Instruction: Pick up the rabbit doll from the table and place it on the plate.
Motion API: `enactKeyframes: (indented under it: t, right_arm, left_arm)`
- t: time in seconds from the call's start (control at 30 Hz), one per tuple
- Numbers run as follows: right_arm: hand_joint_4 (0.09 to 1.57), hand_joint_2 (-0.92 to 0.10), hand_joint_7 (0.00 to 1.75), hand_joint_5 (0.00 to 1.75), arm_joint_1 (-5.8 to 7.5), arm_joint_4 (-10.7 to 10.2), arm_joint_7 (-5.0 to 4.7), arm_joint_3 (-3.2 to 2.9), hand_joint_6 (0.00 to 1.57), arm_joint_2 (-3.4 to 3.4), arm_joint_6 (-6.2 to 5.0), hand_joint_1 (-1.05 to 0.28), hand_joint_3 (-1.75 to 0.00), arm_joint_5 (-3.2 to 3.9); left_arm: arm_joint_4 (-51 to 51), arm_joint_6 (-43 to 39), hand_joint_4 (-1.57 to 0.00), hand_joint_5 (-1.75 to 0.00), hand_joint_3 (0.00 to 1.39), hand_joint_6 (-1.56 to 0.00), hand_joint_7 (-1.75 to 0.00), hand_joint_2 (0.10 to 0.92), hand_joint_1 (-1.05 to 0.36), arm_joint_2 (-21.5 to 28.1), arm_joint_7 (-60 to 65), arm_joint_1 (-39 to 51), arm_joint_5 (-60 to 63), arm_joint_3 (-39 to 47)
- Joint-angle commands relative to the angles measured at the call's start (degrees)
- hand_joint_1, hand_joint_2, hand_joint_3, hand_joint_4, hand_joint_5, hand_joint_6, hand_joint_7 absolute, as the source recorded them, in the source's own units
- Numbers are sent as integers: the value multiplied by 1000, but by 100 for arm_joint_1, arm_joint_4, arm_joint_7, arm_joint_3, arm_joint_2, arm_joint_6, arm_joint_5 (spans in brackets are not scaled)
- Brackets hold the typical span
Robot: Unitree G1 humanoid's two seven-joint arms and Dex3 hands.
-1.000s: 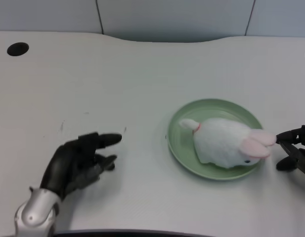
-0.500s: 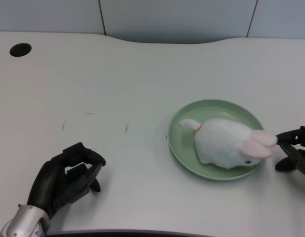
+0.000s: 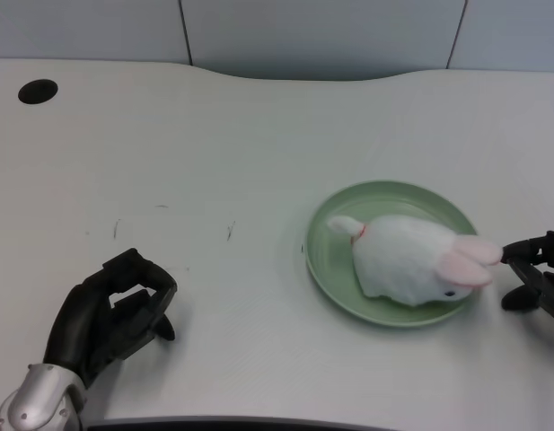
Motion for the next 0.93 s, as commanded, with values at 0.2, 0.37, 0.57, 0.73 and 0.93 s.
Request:
enactKeyframes:
  t: [0.2, 0.37, 0.57, 0.73, 0.93]
  right_arm:
    - [938, -921, 758, 962, -32, 178, -22, -83, 881, -64, -107, -757, -138, 74]
    - [910, -921, 744, 951, -55, 216, -154, -19, 855, -90, -112, -741, -164, -38]
    - [928, -921, 762, 965, -70, 183, -83, -85, 883, -49, -28, -753, -144, 79]
    - [926, -921, 760, 966, -52, 176, -72, -60, 888, -80, -76, -761, -143, 56]
    - [921, -921, 752, 960, -56, 176, -89, -47, 879, -88, -67, -742, -152, 26]
  left_arm:
    - [125, -33, -678, -1746, 434, -504, -1609, 921, -495, 94, 20, -41, -24, 159]
    - [169, -17, -683, -1746, 442, -499, -1630, 921, -494, 96, 66, -66, 31, 145]
    - [184, -8, -693, -1746, 440, -495, -1650, 921, -491, 72, 30, -88, -10, 163]
    - [151, 26, -698, -1746, 456, -483, -1662, 921, -494, 70, 184, -81, 67, 143]
    - [167, 9, -691, -1746, 468, -469, -1668, 921, -482, 69, 150, -88, 20, 162]
